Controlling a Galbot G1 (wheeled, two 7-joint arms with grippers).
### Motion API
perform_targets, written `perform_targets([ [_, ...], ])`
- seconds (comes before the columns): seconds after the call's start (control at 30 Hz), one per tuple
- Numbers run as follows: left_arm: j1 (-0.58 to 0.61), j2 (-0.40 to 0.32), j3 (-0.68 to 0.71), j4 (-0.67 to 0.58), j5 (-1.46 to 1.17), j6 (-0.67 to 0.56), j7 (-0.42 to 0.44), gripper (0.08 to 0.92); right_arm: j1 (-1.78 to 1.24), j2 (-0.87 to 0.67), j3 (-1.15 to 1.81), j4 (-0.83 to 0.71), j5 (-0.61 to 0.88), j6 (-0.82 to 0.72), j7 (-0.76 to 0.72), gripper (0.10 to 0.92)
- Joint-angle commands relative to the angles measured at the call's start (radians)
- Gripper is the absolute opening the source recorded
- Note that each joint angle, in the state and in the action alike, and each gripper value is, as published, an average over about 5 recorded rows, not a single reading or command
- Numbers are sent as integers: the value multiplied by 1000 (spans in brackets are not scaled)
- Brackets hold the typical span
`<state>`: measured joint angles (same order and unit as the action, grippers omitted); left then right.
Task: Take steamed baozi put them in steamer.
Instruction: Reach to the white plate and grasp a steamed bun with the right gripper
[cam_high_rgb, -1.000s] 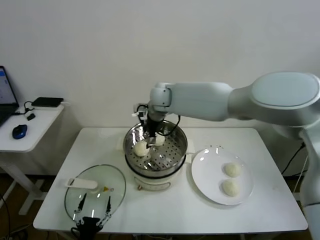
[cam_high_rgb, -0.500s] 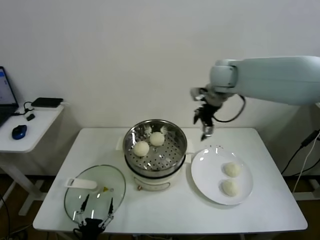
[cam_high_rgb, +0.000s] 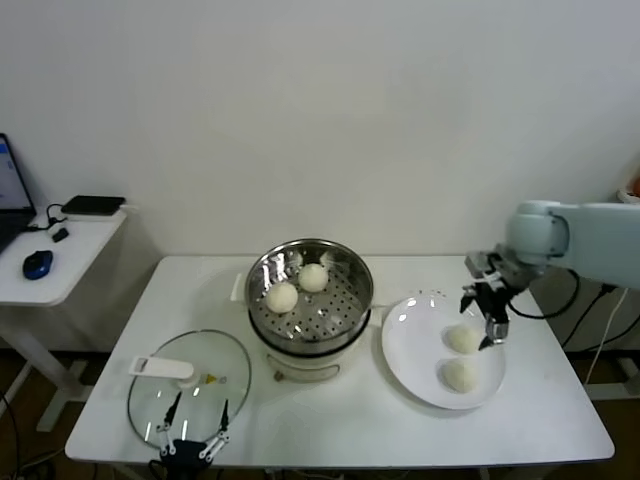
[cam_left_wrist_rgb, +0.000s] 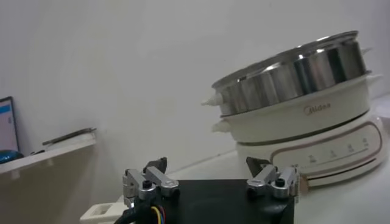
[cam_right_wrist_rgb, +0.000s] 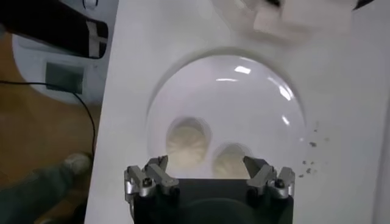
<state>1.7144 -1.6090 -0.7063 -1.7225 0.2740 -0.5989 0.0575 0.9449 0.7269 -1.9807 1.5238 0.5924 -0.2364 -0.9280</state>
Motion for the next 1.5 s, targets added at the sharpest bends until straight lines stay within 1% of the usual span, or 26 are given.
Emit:
perform_targets([
  [0.03, -1, -40, -2, 5, 6, 0, 0, 823, -318, -126, 172, -7, -176, -15, 67, 823],
  [0.23, -4, -40, -8, 11, 3, 2, -1, 823, -428, -86, 249, -71, -197, -21, 76, 823],
  [0.6, -11, -39, -12, 20, 2, 3, 0, 823, -469, -23, 296, -160, -224, -15, 97, 823],
  [1.07, -12, -39, -13, 19, 2, 5, 0, 823, -481, -19, 295, -159, -224, -24, 84, 822],
  [1.17, -12, -39, -12, 19, 2, 5, 0, 823, -482, -21, 295, -159, -224, -26, 84, 790],
  [1.27, -11, -39, -11, 19, 3, 5, 0, 823, -478, -20, 295, -159, -224, -26, 83, 716],
  [1.4, -10, -38, -11, 18, 5, 6, 0, 823, -458, -16, 293, -157, -226, -23, 84, 595],
  [1.5, -9, -37, -11, 17, 7, 5, -1, 823, -393, -11, 265, -136, -224, -9, 76, 519],
])
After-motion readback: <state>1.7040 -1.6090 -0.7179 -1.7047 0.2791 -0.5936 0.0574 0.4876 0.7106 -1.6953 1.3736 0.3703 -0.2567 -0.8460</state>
